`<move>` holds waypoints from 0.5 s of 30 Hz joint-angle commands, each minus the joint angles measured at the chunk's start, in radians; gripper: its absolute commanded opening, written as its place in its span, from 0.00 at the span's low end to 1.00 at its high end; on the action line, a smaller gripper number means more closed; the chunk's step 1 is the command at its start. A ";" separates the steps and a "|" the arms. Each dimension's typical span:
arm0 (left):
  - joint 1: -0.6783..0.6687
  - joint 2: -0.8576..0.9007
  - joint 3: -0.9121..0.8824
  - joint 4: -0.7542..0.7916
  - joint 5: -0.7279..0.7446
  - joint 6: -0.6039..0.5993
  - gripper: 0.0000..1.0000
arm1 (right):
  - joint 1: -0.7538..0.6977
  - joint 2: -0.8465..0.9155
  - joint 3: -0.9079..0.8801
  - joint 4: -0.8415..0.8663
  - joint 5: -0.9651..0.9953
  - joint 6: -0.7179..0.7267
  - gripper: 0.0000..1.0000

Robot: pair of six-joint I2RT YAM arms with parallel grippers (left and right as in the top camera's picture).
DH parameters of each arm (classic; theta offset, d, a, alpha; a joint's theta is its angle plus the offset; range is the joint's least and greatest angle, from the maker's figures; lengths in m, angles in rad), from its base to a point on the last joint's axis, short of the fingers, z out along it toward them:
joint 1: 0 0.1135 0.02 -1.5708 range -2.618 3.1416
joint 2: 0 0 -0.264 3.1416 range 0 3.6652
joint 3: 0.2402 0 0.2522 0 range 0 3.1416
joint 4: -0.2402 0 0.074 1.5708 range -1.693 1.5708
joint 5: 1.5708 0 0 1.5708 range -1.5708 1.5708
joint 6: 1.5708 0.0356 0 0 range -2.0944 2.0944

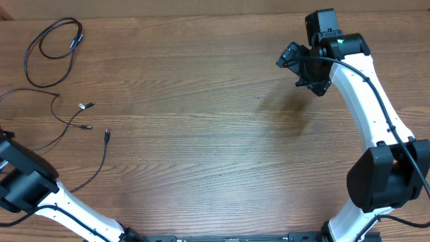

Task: Untangle cables

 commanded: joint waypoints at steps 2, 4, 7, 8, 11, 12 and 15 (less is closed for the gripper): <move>-0.014 -0.003 0.005 -0.068 0.299 -0.051 0.05 | -0.004 -0.005 0.006 0.003 0.014 -0.004 1.00; -0.014 -0.003 -0.003 -0.080 0.355 -0.034 0.04 | -0.004 -0.005 0.006 0.003 0.014 -0.004 1.00; -0.019 -0.003 -0.031 -0.080 0.394 0.016 0.04 | -0.004 -0.005 0.006 0.003 0.014 -0.004 1.00; -0.020 -0.003 -0.043 -0.080 0.386 0.008 0.04 | -0.004 -0.005 0.006 0.003 0.014 -0.004 1.00; -0.020 -0.003 -0.094 -0.080 0.308 -0.068 0.04 | -0.004 -0.005 0.006 0.003 0.014 -0.004 1.00; -0.020 -0.003 -0.114 -0.080 0.276 -0.103 0.04 | -0.004 -0.005 0.006 0.003 0.014 -0.004 1.00; -0.015 -0.003 -0.191 -0.080 0.207 -0.228 0.04 | -0.004 -0.005 0.006 0.003 0.014 -0.004 1.00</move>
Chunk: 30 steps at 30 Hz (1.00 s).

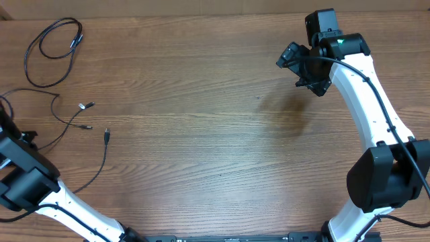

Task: Untangle cables

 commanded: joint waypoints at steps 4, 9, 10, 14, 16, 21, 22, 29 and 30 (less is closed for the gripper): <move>0.009 -0.003 -0.137 0.020 -0.108 -0.195 0.04 | -0.004 -0.005 0.006 0.003 0.014 -0.004 1.00; 0.009 -0.003 -0.189 0.060 -0.135 -0.192 0.21 | -0.004 -0.005 0.006 0.003 0.014 -0.005 1.00; 0.009 -0.003 -0.198 0.066 -0.138 -0.186 0.21 | -0.004 -0.005 0.006 0.003 0.014 -0.005 1.00; 0.009 -0.003 -0.222 0.080 -0.145 -0.184 0.36 | -0.004 -0.005 0.006 0.003 0.014 -0.004 1.00; 0.009 -0.003 -0.228 0.084 -0.146 -0.183 0.44 | -0.004 -0.005 0.006 0.003 0.014 -0.004 1.00; 0.009 -0.003 -0.228 0.091 -0.140 -0.024 0.42 | -0.004 -0.005 0.006 0.003 0.014 -0.005 1.00; 0.009 -0.003 -0.228 0.098 -0.138 0.027 0.41 | -0.004 -0.005 0.006 0.003 0.014 -0.004 1.00; 0.002 -0.003 -0.234 0.132 0.001 0.253 0.34 | -0.004 -0.005 0.006 0.003 0.014 -0.005 1.00; -0.002 -0.003 -0.236 0.127 0.001 0.254 0.34 | -0.004 -0.005 0.006 0.003 0.014 -0.004 1.00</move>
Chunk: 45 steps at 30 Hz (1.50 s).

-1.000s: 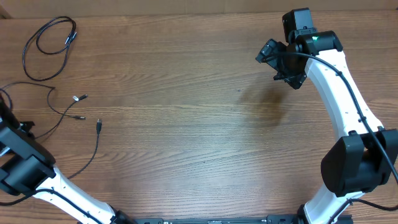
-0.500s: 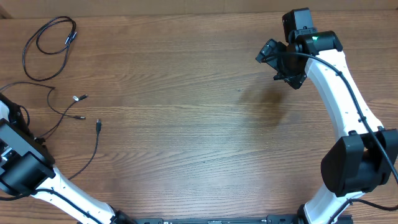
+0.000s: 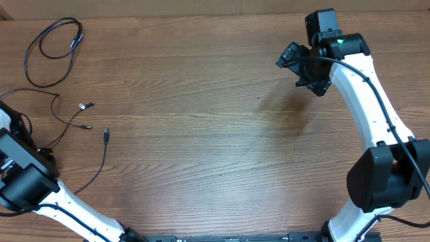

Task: Untangle cables

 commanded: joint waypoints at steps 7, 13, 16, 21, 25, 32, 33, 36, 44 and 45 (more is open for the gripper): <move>-0.054 -0.003 -0.029 -0.031 0.063 0.124 0.39 | -0.004 -0.005 0.006 0.003 0.014 -0.004 1.00; -0.171 -0.003 -0.029 -0.034 0.100 0.170 0.68 | -0.004 -0.005 0.006 0.003 0.014 -0.004 1.00; -0.219 -0.003 -0.029 -0.028 0.113 0.175 0.73 | -0.004 -0.005 0.006 0.003 0.014 -0.004 1.00; -0.283 -0.008 -0.029 -0.037 0.126 0.175 0.72 | -0.004 -0.005 0.006 0.003 0.014 -0.004 1.00; -0.321 -0.044 -0.029 -0.028 0.160 0.176 0.71 | -0.004 -0.005 0.006 0.003 0.014 -0.004 1.00; -0.364 -0.163 -0.029 0.051 0.236 0.308 0.75 | -0.004 -0.005 0.006 0.003 0.014 -0.004 1.00; -0.377 -0.176 -0.029 0.071 0.253 0.333 0.75 | -0.004 -0.005 0.006 0.003 0.014 -0.004 1.00; -0.423 -0.182 -0.030 0.100 0.292 0.386 0.76 | -0.004 -0.005 0.006 0.003 0.014 -0.004 1.00; -0.577 -0.179 -0.137 0.262 0.173 0.396 0.88 | -0.004 -0.005 0.006 0.003 0.014 -0.004 1.00; -0.582 -0.179 -0.152 0.290 0.143 0.396 0.91 | -0.004 -0.005 0.006 0.003 0.014 -0.004 1.00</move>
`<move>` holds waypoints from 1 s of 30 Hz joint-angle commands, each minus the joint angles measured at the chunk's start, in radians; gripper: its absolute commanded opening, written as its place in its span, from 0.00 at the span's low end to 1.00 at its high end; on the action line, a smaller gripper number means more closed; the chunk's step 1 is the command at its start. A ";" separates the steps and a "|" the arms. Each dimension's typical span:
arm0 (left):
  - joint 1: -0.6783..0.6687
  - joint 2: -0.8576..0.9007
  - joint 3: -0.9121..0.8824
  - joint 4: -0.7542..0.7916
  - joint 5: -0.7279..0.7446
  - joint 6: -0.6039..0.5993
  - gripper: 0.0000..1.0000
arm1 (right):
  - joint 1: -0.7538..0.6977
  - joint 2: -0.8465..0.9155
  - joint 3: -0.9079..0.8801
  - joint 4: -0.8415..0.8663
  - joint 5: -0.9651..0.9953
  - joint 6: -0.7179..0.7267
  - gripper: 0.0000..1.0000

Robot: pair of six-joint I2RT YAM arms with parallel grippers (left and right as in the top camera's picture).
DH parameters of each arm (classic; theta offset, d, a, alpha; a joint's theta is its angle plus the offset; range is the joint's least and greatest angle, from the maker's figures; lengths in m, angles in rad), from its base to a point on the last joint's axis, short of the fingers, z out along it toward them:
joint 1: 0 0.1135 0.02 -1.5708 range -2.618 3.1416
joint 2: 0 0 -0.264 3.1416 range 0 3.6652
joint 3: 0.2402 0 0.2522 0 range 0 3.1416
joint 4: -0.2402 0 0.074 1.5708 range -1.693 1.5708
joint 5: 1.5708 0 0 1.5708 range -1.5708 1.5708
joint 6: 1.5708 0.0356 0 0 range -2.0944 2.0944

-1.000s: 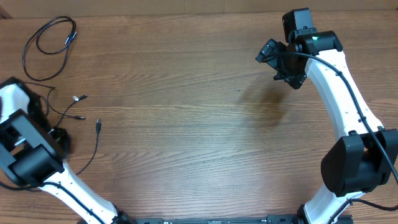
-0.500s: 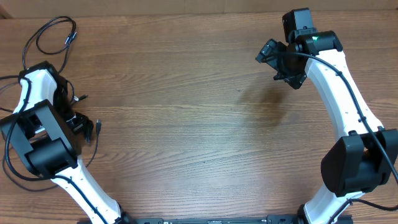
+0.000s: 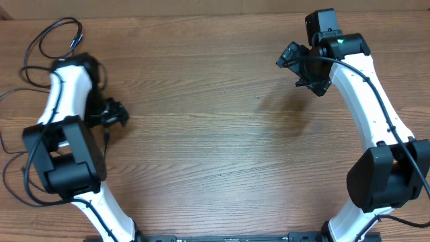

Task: Untangle cables

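Observation:
A black cable coiled in a loop lies at the table's far left corner. Thinner dark cables trail along the left edge, and my left arm hides most of them. My left gripper hangs low over the spot where their plug ends lie; its jaws show only as a dark mass. My right gripper hovers at the far right, away from every cable, open and with nothing in it.
The brown wooden table carries nothing else. More cable loops off the near left edge beside the left arm's base. The right arm's white links run down the right side.
My left arm has moved from the near left edge to over the cables, its gripper now by the loose plug ends. The right arm has not moved.
My left arm sat at the near left edge, barely in view, and shifted slightly there over two moments. The cables lay unmoved at the left. Now the arm reaches over them and covers the plug ends. The right arm stayed put throughout.

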 commanded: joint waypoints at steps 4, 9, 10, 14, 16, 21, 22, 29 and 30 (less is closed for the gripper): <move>-0.027 -0.009 -0.099 0.124 -0.156 0.026 0.95 | -0.004 -0.005 0.006 0.003 0.014 -0.004 1.00; -0.013 -0.009 -0.148 0.208 -0.152 0.026 0.94 | -0.004 -0.005 0.006 0.003 0.014 -0.004 1.00; -0.010 -0.009 -0.157 0.223 -0.148 0.026 0.93 | -0.004 -0.005 0.006 0.003 0.014 -0.004 1.00; -0.007 -0.009 -0.209 0.290 -0.110 0.026 0.82 | -0.004 -0.005 0.006 0.003 0.014 -0.004 1.00; -0.007 -0.009 -0.231 0.318 -0.110 0.025 0.77 | -0.004 -0.005 0.006 0.003 0.014 -0.004 1.00; 0.002 -0.009 -0.260 0.376 -0.102 0.013 0.51 | -0.004 -0.005 0.006 0.003 0.014 -0.004 1.00; 0.002 -0.009 -0.262 0.379 -0.098 0.010 0.47 | -0.004 -0.005 0.006 0.003 0.014 -0.004 1.00; 0.013 -0.009 -0.262 0.350 -0.091 0.007 0.31 | -0.004 -0.005 0.006 0.003 0.014 -0.004 1.00; 0.014 -0.009 -0.262 0.347 -0.091 0.007 0.29 | -0.004 -0.005 0.006 0.003 0.014 -0.004 1.00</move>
